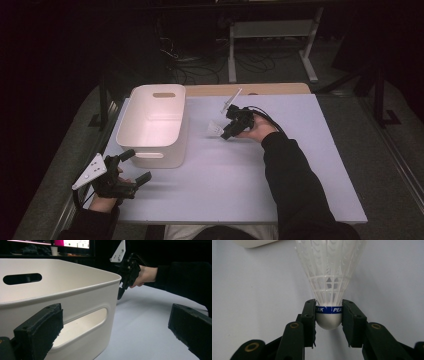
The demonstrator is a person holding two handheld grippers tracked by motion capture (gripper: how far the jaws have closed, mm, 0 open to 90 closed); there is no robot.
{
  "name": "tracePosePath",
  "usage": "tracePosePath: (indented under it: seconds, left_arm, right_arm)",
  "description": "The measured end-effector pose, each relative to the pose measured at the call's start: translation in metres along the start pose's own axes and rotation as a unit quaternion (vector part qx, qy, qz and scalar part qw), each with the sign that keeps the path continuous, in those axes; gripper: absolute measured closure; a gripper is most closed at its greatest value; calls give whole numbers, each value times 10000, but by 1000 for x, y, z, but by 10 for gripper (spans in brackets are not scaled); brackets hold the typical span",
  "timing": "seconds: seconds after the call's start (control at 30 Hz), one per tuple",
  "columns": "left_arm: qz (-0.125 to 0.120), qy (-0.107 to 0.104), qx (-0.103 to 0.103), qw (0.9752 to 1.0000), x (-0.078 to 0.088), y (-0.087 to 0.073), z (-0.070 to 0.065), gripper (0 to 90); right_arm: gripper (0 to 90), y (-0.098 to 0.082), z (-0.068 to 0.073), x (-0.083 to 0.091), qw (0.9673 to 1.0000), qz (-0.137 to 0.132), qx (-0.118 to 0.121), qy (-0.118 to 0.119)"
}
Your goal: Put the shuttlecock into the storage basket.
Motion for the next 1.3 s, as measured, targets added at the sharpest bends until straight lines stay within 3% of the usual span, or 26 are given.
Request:
tracePosePath:
  seconds: [0.77, 0.8, 1.3]
  left_arm:
    - [-1, 1, -6, 10000, 0, 0, 0, 0]
    - [1, 2, -9, 10000, 0, 0, 0, 0]
    - [2, 4, -10, 10000, 0, 0, -1, 0]
  right_arm:
    - [641, 13, 5, 38, 9998, 81, 176, -98]
    - [641, 20, 8, 50, 9995, 87, 270, -143]
    - [642, 40, 16, 78, 9985, 70, 501, -222]
Point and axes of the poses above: each handheld gripper's, and its own axes: x roughly backward along the jaws, y roughly out of its top, z roughly to its left, the point moved 4 cm from there along -x, roughly forward along the jaws, and after that the axes turned 10 degrees about -y, right-handed, at the moved point
